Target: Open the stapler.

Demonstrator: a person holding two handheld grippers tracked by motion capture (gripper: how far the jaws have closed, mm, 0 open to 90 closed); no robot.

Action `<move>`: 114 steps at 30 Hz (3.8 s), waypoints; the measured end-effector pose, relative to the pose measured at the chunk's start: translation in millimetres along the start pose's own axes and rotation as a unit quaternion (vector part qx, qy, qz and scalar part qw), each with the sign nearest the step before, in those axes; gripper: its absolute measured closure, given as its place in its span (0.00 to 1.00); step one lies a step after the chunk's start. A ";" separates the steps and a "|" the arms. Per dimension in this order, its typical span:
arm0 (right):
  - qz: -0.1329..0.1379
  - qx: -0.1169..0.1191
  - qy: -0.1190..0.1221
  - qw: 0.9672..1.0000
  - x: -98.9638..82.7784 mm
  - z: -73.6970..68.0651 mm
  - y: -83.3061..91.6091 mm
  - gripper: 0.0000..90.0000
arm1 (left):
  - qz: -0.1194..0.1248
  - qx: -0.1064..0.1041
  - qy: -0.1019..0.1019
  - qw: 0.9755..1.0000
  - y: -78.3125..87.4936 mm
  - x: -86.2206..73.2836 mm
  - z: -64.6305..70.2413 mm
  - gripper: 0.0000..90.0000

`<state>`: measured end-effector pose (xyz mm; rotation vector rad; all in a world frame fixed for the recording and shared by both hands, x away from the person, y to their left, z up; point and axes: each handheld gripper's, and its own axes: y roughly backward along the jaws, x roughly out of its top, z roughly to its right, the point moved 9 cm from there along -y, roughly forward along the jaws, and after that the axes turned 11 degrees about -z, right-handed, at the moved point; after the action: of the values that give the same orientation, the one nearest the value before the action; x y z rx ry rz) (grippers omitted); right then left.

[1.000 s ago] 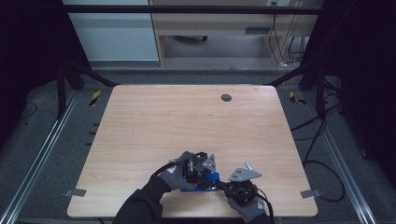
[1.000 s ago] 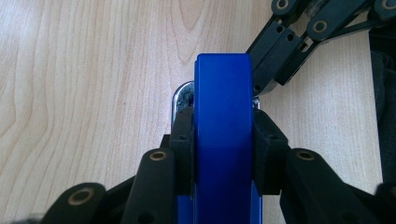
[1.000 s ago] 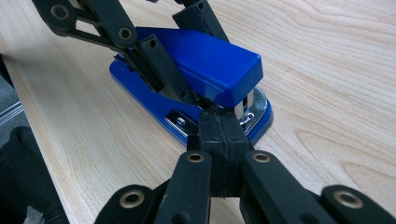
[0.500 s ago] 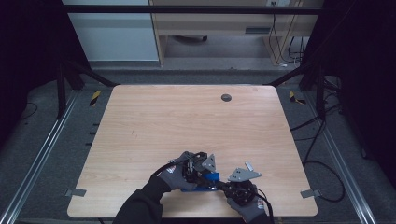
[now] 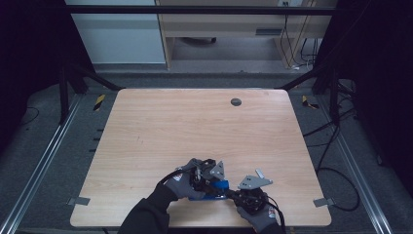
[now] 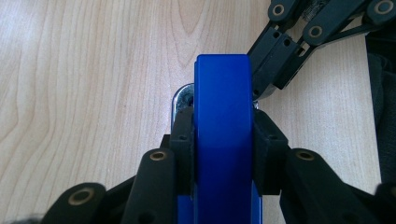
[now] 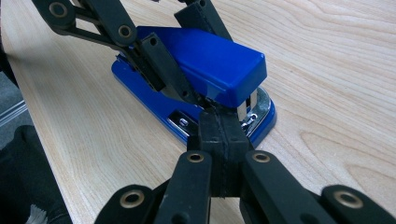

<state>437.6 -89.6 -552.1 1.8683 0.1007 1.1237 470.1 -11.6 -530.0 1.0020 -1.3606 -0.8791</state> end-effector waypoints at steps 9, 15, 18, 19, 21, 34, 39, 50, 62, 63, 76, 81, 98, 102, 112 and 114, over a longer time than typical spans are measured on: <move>0.003 -0.003 0.004 1.000 0.6 -0.8 -0.7 1.00 | 0.020 -0.006 0.006 1.000 4.3 -0.3 -0.4 0.74; 0.004 0.007 -0.012 1.000 1.5 1.6 -1.0 1.00 | 0.021 0.011 -0.004 1.000 28.5 -0.3 -0.4 0.73; 0.003 0.001 -0.005 1.000 1.7 -0.6 -1.6 1.00 | 0.025 0.008 0.003 1.000 21.3 -4.7 -2.4 0.73; 0.004 0.002 -0.007 1.000 2.1 -0.5 -2.2 1.00 | 0.031 0.005 0.005 1.000 22.0 -5.1 -2.4 0.73; 0.005 0.001 -0.005 1.000 2.7 -0.2 -2.5 1.00 | 0.034 0.005 0.007 0.999 23.0 -5.5 -2.9 0.73; 0.005 0.001 0.001 1.000 3.1 0.2 -2.4 1.00 | 0.025 0.022 0.017 0.999 14.0 -3.5 -2.1 0.72; 0.004 0.003 0.005 1.000 1.7 -0.1 -0.7 1.00 | 0.028 0.025 0.021 0.999 11.3 -3.2 -2.3 0.72; 0.030 0.006 0.029 0.999 3.6 2.5 16.6 1.00 | 0.044 0.024 0.030 0.998 13.7 -3.9 -2.0 0.72; 0.040 -0.002 0.035 0.999 11.1 7.4 18.5 1.00 | 0.051 0.022 0.036 0.998 15.8 -4.6 -2.1 0.72; 0.040 -0.002 0.033 0.999 11.8 7.6 17.8 1.00 | 0.051 0.021 0.036 0.998 16.1 -4.7 -2.1 0.72; 0.046 -0.001 0.040 0.998 17.8 6.0 15.2 1.00 | 0.052 0.021 0.042 0.998 14.3 -5.3 -2.2 0.71; 0.045 -0.001 0.039 0.998 18.1 6.3 14.8 1.00 | 0.061 0.024 0.049 0.997 19.5 -6.8 -1.9 0.64; 0.047 0.001 0.036 0.998 18.8 6.5 14.7 1.00 | 0.162 0.071 0.138 0.975 64.5 -12.1 -5.8 0.64; 0.046 0.002 0.035 0.998 18.9 6.4 14.7 1.00 | 0.196 0.094 0.166 0.962 68.5 -13.8 -4.7 0.68; 0.046 0.003 0.035 0.998 18.8 6.3 14.2 1.00 | 0.246 0.159 0.249 0.923 63.3 -33.7 1.7 0.85; 0.046 0.003 0.035 0.998 18.8 6.3 14.1 1.00 | 0.249 0.170 0.258 0.918 61.3 -37.9 4.0 0.87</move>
<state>448.1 -92.6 -530.4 1.8549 0.0585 1.2526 460.7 45.0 -486.2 0.9879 -1.2363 0.0197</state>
